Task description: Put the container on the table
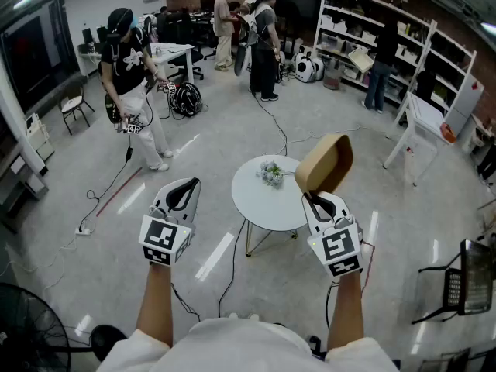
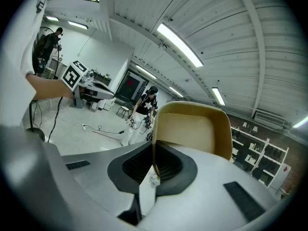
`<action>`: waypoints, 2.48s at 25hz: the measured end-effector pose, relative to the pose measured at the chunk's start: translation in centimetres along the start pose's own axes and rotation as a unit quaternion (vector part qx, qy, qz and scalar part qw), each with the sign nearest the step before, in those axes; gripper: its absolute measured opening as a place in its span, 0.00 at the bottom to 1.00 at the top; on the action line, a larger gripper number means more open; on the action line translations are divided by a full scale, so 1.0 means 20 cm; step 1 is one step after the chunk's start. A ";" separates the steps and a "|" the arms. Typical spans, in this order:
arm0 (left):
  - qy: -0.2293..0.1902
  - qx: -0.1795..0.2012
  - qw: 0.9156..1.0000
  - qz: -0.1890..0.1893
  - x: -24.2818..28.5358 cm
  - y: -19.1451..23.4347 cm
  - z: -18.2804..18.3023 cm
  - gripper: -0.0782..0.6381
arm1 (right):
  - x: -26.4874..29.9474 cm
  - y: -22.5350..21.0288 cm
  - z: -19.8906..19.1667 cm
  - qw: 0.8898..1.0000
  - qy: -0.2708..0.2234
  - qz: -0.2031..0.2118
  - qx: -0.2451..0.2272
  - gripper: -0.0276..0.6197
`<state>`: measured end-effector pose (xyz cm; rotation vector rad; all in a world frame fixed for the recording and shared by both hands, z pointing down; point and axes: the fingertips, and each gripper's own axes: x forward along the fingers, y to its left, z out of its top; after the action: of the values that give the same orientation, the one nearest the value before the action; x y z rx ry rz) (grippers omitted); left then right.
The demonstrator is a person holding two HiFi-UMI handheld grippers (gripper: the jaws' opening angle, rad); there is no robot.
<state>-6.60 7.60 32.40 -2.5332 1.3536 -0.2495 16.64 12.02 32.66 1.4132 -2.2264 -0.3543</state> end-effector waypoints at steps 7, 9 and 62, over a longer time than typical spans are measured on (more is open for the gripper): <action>0.006 0.009 1.000 -0.007 0.13 -0.05 -0.03 0.14 | 0.07 -0.06 -0.08 1.000 -0.013 0.012 0.011 0.08; 0.008 0.010 1.000 -0.012 0.19 -0.05 -0.04 0.14 | 0.12 -0.09 -0.09 1.000 -0.013 0.014 0.015 0.08; 0.252 -0.100 0.959 -0.084 1.55 0.95 -1.87 0.14 | 2.90 0.63 -1.77 0.883 0.356 0.293 -0.089 0.29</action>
<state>-14.58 -33.82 63.07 -2.8843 1.3812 -0.8851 4.79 -33.45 83.35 0.5661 -1.8023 0.1554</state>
